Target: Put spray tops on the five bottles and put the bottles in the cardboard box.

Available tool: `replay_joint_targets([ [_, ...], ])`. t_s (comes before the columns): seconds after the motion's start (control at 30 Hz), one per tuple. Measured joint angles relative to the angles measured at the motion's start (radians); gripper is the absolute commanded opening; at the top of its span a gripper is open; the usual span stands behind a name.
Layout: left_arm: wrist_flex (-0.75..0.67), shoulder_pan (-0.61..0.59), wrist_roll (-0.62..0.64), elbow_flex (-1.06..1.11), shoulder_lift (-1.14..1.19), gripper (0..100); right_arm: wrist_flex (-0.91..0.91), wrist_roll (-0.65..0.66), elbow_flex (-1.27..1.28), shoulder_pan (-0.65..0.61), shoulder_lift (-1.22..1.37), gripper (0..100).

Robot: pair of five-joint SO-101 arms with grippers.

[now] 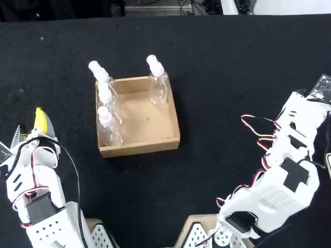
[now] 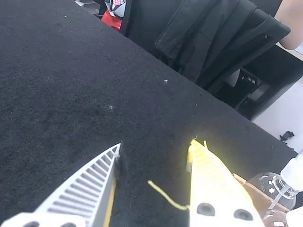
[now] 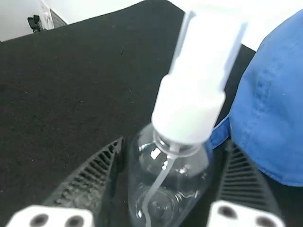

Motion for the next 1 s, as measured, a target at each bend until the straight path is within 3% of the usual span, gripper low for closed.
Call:
replay_joint_targets([
  [0.33,0.0,0.0,0.0,0.0,0.0,21,-0.003,0.002,0.008,0.002,-0.002,1.1],
  [0.57,0.0,0.0,0.0,0.0,0.0,21,-0.006,0.002,0.012,0.002,-0.005,1.4],
  [0.83,0.0,0.0,0.0,0.0,0.0,21,0.081,-0.026,0.21,-0.011,-0.347,1.5],
  [1.0,0.0,0.0,0.0,0.0,0.0,21,0.262,-0.028,0.282,-0.121,-0.638,1.2],
])
